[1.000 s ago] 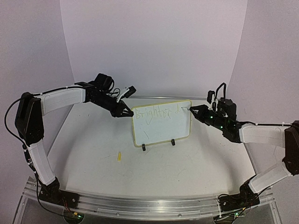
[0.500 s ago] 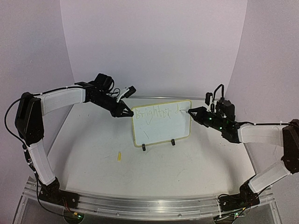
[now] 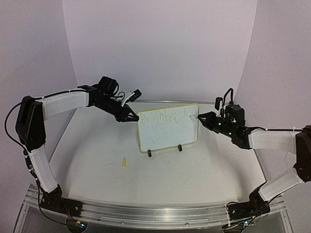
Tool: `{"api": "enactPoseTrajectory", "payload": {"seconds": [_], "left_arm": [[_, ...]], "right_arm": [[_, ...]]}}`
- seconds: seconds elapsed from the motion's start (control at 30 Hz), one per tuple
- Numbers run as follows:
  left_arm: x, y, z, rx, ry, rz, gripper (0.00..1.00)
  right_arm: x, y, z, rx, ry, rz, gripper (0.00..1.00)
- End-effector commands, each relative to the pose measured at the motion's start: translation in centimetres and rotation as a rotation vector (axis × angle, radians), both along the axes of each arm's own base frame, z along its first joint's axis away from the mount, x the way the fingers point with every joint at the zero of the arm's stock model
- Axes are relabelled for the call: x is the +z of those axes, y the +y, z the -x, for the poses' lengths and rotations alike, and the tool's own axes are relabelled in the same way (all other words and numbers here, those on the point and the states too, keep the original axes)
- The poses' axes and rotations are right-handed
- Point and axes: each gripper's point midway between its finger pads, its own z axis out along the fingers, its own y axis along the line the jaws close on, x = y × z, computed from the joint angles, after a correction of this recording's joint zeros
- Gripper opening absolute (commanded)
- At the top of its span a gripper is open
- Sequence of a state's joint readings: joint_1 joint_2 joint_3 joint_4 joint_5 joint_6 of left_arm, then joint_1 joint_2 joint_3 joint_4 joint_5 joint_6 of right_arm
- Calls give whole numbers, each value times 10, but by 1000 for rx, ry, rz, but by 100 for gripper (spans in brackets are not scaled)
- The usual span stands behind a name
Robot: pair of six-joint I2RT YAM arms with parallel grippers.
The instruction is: Write a sentence on the whiteboard
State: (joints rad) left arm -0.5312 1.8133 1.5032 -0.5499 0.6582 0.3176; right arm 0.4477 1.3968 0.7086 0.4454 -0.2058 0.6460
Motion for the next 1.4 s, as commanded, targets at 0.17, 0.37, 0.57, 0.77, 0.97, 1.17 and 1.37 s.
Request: {"api": "enactPoseTrajectory", "payload": {"seconds": [0.17, 0.37, 0.57, 0.77, 0.97, 1.17, 1.37], "left_arm": [[16, 3, 0, -4, -69, -7, 0], [16, 3, 0, -5, -68, -6, 0], [16, 2, 0, -6, -68, -6, 0], [15, 2, 0, -5, -66, -8, 0], [14, 2, 0, -5, -64, -9, 0], [14, 2, 0, -6, -65, -8, 0], [15, 2, 0, -5, -66, -8, 0]], "right_arm": [[49, -2, -11, -28, -120, -36, 0], [51, -3, -10, -31, -125, -39, 0], [37, -5, -10, -39, -98, -23, 0], [11, -6, -9, -46, -46, 2, 0], [-5, -10, -6, -56, -14, 15, 0], [-3, -15, -5, -81, -18, 15, 0], [21, -16, -4, -85, -73, -5, 0]]}}
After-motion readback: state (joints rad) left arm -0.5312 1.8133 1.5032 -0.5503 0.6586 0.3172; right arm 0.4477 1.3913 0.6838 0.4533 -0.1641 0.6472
